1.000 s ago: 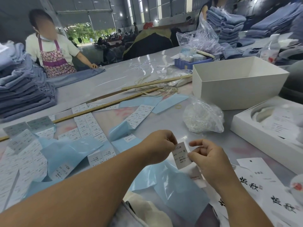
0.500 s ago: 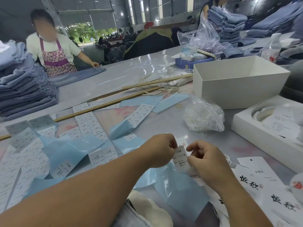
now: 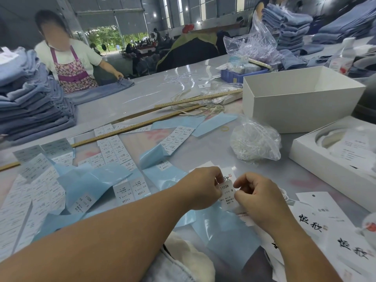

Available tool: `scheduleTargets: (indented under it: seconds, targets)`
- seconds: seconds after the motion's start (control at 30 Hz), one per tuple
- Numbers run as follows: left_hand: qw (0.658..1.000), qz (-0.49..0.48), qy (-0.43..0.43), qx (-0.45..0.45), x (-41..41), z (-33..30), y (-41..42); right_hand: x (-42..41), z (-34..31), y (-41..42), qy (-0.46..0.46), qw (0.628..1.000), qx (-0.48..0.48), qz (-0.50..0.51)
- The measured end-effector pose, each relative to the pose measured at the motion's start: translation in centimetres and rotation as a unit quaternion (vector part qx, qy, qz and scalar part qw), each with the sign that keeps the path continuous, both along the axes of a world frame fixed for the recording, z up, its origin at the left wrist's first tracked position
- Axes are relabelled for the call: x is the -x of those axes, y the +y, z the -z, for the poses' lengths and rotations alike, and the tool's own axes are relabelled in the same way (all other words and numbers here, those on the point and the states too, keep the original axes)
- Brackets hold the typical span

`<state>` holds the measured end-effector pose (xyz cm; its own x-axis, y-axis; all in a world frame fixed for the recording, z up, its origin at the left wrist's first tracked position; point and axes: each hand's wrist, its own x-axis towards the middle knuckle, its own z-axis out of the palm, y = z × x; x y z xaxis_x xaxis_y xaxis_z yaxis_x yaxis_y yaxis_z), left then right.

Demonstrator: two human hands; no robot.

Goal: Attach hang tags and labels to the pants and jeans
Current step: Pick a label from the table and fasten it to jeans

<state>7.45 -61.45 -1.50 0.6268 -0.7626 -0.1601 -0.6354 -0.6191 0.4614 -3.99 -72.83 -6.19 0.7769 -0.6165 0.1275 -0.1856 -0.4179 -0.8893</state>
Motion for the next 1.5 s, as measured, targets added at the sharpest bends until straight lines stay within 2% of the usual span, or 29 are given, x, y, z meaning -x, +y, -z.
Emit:
scheduleTargets:
  seconds: [1.17, 1.5]
  targets:
    - [0.998, 0.036, -0.053, -0.026, 0.37, -0.12, 0.01, -0.27, 0.4, -0.04, 0.013, 0.995, 0.089, 0.035]
    - [0.998, 0.034, -0.056, -0.017, 0.52, -0.28, -0.13, -0.34, 0.43, -0.24, -0.009, 0.996, 0.078, 0.048]
